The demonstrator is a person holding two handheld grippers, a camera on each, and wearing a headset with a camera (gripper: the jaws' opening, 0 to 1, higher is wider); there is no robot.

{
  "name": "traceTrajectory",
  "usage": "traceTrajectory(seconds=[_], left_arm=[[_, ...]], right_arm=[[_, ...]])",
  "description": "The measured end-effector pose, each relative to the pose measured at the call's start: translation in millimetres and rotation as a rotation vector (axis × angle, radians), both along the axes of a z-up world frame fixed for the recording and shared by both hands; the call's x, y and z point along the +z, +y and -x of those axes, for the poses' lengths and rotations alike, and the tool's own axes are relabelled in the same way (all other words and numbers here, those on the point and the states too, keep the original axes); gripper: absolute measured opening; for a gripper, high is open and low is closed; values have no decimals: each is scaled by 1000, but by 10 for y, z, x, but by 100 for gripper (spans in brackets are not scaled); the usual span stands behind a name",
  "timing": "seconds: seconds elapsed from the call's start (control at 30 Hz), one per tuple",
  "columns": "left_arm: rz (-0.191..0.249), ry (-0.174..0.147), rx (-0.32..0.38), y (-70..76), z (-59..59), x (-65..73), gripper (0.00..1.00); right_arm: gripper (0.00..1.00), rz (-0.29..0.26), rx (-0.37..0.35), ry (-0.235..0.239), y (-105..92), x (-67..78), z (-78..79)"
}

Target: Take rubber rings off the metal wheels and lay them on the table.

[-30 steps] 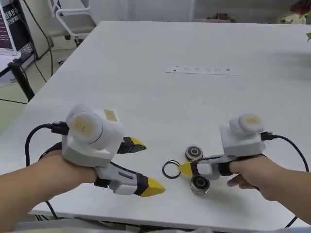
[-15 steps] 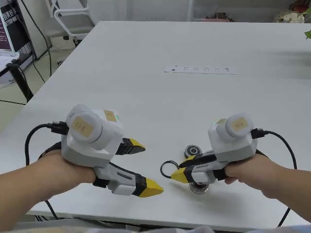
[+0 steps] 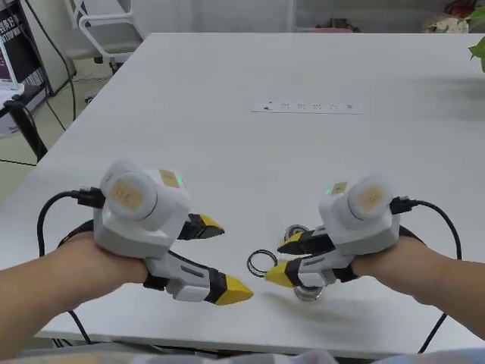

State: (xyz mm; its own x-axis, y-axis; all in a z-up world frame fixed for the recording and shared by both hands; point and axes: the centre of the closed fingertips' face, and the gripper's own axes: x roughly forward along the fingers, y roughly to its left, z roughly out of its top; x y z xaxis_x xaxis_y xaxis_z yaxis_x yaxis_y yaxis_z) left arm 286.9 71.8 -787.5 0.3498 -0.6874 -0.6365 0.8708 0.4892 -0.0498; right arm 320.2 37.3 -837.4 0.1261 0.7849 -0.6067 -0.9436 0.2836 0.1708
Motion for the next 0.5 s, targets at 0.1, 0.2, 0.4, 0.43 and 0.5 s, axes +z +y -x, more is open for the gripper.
traceTrajectory(seconds=[0.1,0.2,0.4,0.43,0.5], left_arm=[[2,-2,2,-1,-28,13,64],[3,-4,3,-6,-60,20,64],[0,-7,-4,-35,-110,26,64],[0,-8,-4,-39,-113,28,64],[0,-9,-7,-54,-143,36,64]], right_arm=[[31,-14,-15,-4,-29,48,-42],[31,-24,-32,-13,-77,95,-80],[32,-49,-64,-19,-166,177,-144],[32,-50,-66,-20,-173,181,-150],[32,-60,-77,-25,-210,218,-180]])
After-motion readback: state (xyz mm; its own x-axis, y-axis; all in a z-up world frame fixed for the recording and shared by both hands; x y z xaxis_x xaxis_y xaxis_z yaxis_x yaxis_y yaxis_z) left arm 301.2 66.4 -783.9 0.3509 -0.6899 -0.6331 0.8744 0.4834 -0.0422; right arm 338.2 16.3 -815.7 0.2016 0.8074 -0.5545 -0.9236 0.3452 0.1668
